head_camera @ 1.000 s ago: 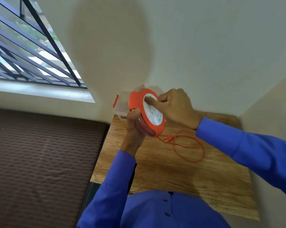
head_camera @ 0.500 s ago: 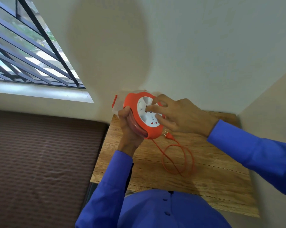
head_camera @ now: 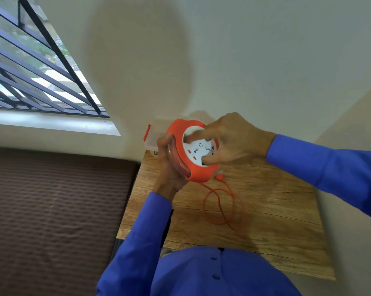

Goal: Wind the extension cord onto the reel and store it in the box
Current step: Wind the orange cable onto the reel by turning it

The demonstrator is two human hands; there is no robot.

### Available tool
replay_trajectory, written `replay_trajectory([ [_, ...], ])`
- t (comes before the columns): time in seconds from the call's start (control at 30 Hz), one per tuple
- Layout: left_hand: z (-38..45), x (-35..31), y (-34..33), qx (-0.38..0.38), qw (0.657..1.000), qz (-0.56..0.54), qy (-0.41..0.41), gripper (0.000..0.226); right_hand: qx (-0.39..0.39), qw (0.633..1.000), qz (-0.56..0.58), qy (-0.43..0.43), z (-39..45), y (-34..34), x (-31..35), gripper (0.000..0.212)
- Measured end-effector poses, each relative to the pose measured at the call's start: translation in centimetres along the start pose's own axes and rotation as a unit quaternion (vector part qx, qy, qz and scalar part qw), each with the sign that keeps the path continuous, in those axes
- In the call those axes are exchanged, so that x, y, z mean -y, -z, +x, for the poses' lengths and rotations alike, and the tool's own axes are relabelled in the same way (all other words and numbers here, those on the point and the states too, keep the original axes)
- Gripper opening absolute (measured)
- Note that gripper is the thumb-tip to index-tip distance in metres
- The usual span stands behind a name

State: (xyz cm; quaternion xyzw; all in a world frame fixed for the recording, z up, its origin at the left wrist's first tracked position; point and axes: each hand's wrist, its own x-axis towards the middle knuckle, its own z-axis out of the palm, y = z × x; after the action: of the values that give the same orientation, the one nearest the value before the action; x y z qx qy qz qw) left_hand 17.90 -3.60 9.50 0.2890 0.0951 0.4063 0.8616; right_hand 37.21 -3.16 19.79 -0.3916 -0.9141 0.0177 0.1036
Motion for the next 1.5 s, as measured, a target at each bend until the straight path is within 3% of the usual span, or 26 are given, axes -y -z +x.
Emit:
replay_trajectory([
  [0.13,0.4,0.1,-0.5,-0.035,0.997,0.047,-0.050,0.088,-0.031,0.977,0.146,-0.152,0.8,-0.7,0.7,0.058],
  [0.27,0.5,0.5,-0.9,-0.108,0.984,0.100,-0.100,0.085,-0.096,0.904,0.321,-0.267,1.2,-2.1,0.5,0.038],
  [0.33,0.3,0.6,-1.2,-0.136,0.976,0.110,-0.131,0.078,-0.112,0.898,0.301,-0.302,1.3,-3.0,0.8,0.042],
  [0.43,0.3,0.8,-1.6,-0.143,0.965,0.157,-0.153,0.066,-0.136,0.893,0.230,-0.361,1.6,-4.4,1.2,0.077],
  [0.53,0.5,1.0,-1.4,-0.167,0.962,0.179,-0.120,0.091,-0.109,0.856,0.273,-0.425,1.6,-4.7,0.6,0.083],
  [0.6,0.5,1.2,-0.7,-0.148,0.968,0.177,-0.103,0.104,-0.057,0.858,0.305,-0.409,1.1,-4.5,0.4,0.078],
  [0.7,0.2,1.7,0.3,-0.118,0.977,0.153,-0.092,0.086,-0.073,0.910,0.255,-0.318,0.1,-4.4,0.1,0.068],
  [0.77,0.3,1.9,0.4,-0.104,0.986,0.109,-0.069,0.094,-0.124,0.951,0.173,-0.223,-0.9,-4.3,-0.1,0.045],
  [0.83,0.5,1.6,0.5,-0.083,0.991,0.081,-0.060,0.100,-0.123,0.986,0.070,-0.091,-2.1,-4.1,-0.5,0.019],
  [0.9,0.6,1.1,0.6,-0.074,0.994,0.067,-0.052,0.100,-0.063,0.997,-0.036,0.027,-3.2,-3.9,-1.2,0.036],
  [1.03,0.9,0.1,0.8,-0.065,0.994,0.089,-0.023,0.089,-0.004,0.989,-0.102,0.112,-3.3,-3.2,-1.8,0.054],
  [1.17,0.6,0.0,0.9,-0.067,0.995,0.066,0.011,0.085,0.019,0.981,-0.139,0.136,-2.7,-2.6,-2.5,0.049],
  [1.27,0.3,0.1,0.1,-0.051,0.996,0.061,0.026,0.078,0.003,0.988,-0.085,0.130,-2.0,-2.2,-2.3,0.046],
  [1.37,0.8,0.3,-0.8,-0.063,0.996,0.058,0.010,0.093,-0.020,0.999,0.038,-0.011,-1.0,-2.2,-1.2,0.056],
  [1.5,1.3,0.2,-0.6,-0.100,0.992,0.072,-0.020,0.097,-0.084,0.959,0.197,-0.184,0.3,-3.2,-0.5,0.061],
])
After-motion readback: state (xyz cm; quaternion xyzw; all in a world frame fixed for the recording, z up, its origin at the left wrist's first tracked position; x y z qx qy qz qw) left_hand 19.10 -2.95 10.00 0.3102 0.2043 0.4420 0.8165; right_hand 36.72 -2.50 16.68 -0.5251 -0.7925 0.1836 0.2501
